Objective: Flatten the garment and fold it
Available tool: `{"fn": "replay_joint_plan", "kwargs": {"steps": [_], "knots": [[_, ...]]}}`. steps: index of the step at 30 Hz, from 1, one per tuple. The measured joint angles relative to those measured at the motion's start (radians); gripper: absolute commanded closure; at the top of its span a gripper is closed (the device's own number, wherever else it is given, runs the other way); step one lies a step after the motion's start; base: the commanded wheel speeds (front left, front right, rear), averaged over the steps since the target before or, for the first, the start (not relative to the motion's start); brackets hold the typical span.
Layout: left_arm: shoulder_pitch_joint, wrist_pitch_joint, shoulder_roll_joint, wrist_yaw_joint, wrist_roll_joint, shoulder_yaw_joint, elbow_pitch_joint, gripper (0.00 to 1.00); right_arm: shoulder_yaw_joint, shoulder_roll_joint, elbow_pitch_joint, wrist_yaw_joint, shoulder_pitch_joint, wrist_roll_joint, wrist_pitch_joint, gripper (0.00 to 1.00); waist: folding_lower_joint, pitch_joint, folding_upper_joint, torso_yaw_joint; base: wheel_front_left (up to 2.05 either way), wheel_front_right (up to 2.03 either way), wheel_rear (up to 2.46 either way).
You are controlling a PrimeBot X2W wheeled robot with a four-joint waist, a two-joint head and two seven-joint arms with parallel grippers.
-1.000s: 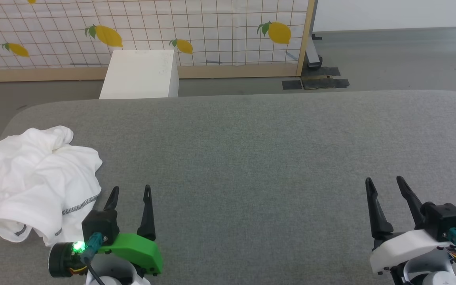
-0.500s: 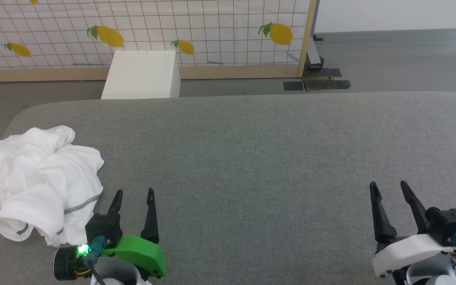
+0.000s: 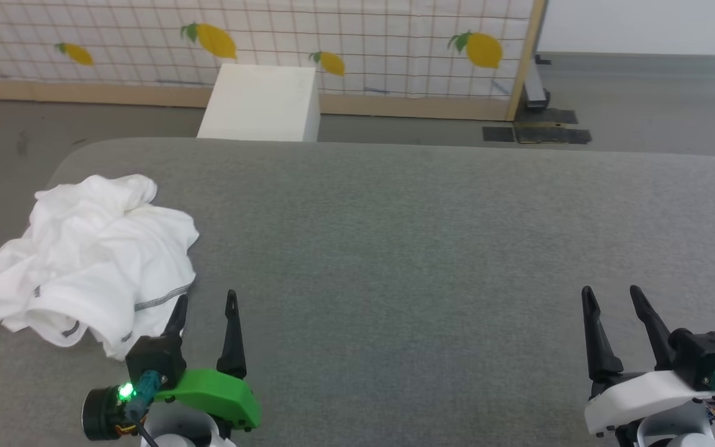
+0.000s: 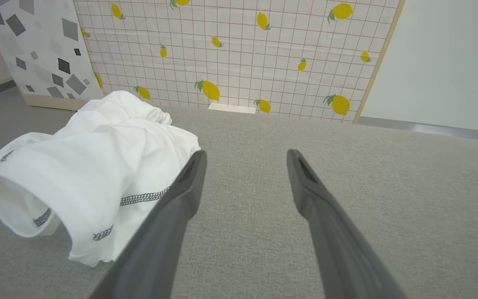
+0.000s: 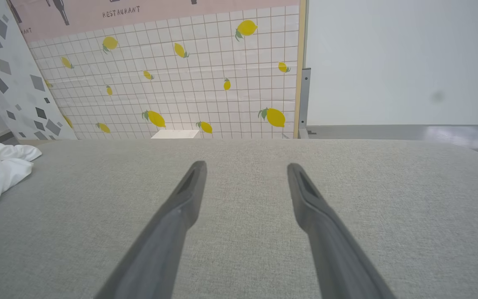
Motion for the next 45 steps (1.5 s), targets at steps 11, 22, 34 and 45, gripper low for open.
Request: {"fn": "replay_joint_plan", "kwargs": {"steps": [11,22,34,45], "knots": [[0.000,-0.026,0.002,0.011,-0.020,0.001,0.017,0.00,0.010,0.000,0.025,0.000,0.000,0.016,-0.027,0.00,0.0000,0.012,0.0000,0.171,0.00,0.00,0.00],[0.005,-0.048,0.002,0.026,-0.037,0.000,0.026,0.00,0.023,0.001,0.035,0.000,0.000,0.023,-0.039,0.00,0.0000,0.019,0.0000,0.347,0.00,0.00,0.00],[0.020,-0.074,0.002,0.037,-0.066,-0.002,0.032,0.00,0.025,0.001,0.059,0.000,0.000,0.050,-0.055,0.00,0.0000,0.024,0.0000,0.515,-0.03,-0.03,-0.03],[0.033,-0.096,0.000,0.063,-0.083,-0.018,0.036,0.00,0.026,0.001,0.074,0.000,0.020,0.070,-0.066,0.00,0.0000,0.032,0.0000,0.606,-0.04,-0.04,-0.04]]}}
